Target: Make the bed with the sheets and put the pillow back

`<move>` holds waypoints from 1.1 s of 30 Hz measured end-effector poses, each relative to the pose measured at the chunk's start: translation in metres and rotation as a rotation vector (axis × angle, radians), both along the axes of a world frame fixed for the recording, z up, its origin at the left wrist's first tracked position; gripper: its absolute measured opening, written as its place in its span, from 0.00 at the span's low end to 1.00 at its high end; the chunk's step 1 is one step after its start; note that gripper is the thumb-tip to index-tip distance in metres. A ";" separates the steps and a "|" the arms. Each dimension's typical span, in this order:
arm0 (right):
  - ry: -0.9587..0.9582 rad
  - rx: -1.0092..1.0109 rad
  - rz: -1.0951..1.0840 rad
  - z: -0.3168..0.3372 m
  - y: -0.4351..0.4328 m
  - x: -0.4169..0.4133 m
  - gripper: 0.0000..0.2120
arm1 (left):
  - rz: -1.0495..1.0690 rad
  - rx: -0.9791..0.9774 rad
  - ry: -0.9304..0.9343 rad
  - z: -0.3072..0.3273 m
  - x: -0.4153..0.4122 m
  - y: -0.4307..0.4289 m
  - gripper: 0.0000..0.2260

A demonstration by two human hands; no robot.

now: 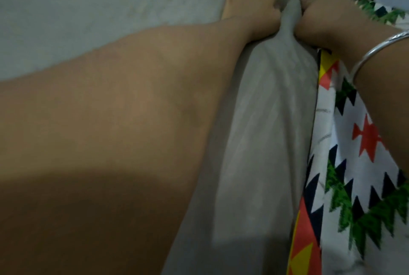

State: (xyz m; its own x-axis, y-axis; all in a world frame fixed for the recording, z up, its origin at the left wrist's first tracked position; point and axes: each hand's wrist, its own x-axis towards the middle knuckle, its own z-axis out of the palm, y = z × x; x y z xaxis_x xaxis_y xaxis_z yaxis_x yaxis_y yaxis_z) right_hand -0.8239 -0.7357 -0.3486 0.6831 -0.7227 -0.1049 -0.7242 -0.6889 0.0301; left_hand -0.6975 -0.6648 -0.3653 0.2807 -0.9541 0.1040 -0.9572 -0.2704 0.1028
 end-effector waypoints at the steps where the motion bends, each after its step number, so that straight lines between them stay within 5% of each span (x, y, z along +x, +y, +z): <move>1: -0.007 -0.001 -0.009 -0.010 -0.009 -0.001 0.31 | 0.019 -0.035 -0.040 -0.001 0.000 0.002 0.24; 5: -0.046 0.016 -0.123 -0.017 -0.022 0.003 0.39 | 0.075 -0.138 -0.179 0.000 -0.004 0.011 0.22; 11: -0.063 0.066 -0.197 0.001 -0.005 0.013 0.27 | 0.007 0.051 -0.101 0.002 0.000 -0.001 0.23; 13: -0.082 -0.044 -0.299 -0.003 0.017 0.017 0.25 | -0.019 0.103 -0.037 0.004 0.002 -0.006 0.25; 16: -0.198 -0.352 -0.106 -0.014 0.033 0.020 0.16 | -0.029 0.138 -0.022 0.005 -0.001 -0.003 0.24; 18: -0.222 -0.382 0.000 -0.013 0.032 0.017 0.14 | -0.008 0.052 -0.097 0.003 -0.003 0.003 0.24; 23: -0.037 -0.131 -0.038 -0.010 0.014 0.009 0.31 | -0.027 0.079 -0.026 0.007 -0.002 0.003 0.21; 26: 0.009 0.028 -0.194 -0.006 0.011 0.007 0.29 | -0.048 0.171 0.029 0.008 0.004 -0.003 0.22; 30: 0.098 -0.087 -0.311 -0.005 0.031 0.004 0.30 | -0.004 0.030 -0.074 0.005 -0.002 0.009 0.23; 33: 0.080 -0.347 -0.203 0.003 0.045 0.012 0.24 | -0.008 -0.244 -0.192 0.008 -0.011 0.023 0.12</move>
